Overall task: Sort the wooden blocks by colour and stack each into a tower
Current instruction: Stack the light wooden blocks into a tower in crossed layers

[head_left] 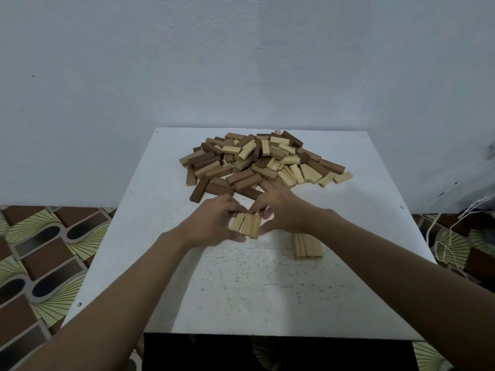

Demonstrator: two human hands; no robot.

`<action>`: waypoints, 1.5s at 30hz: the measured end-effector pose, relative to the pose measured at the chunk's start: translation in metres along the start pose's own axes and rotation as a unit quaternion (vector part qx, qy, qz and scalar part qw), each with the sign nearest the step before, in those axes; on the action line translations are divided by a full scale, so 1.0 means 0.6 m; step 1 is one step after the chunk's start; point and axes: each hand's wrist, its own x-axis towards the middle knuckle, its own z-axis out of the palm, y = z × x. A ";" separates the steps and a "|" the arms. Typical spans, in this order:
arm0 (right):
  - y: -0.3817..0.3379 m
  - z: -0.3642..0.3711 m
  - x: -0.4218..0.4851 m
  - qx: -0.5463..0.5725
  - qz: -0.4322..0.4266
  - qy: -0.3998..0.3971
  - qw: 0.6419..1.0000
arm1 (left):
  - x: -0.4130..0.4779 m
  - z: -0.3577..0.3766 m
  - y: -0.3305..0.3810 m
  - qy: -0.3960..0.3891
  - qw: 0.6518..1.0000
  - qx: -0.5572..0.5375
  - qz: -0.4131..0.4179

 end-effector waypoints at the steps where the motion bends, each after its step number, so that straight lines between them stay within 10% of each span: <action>1: -0.002 0.002 0.000 0.008 0.005 -0.002 1.000 | 0.000 0.001 0.000 0.009 1.000 -0.007 0.003; 14: -0.025 0.030 0.001 -0.010 0.020 0.073 0.997 | -0.051 0.022 -0.006 0.083 0.983 -0.160 -0.024; 28: -0.029 0.014 0.001 0.037 0.058 0.022 0.997 | -0.036 0.004 -0.012 0.000 0.991 -0.135 0.000; 45: -0.041 0.017 0.001 0.061 0.079 0.038 0.994 | -0.051 0.026 -0.055 0.097 0.994 -0.035 0.040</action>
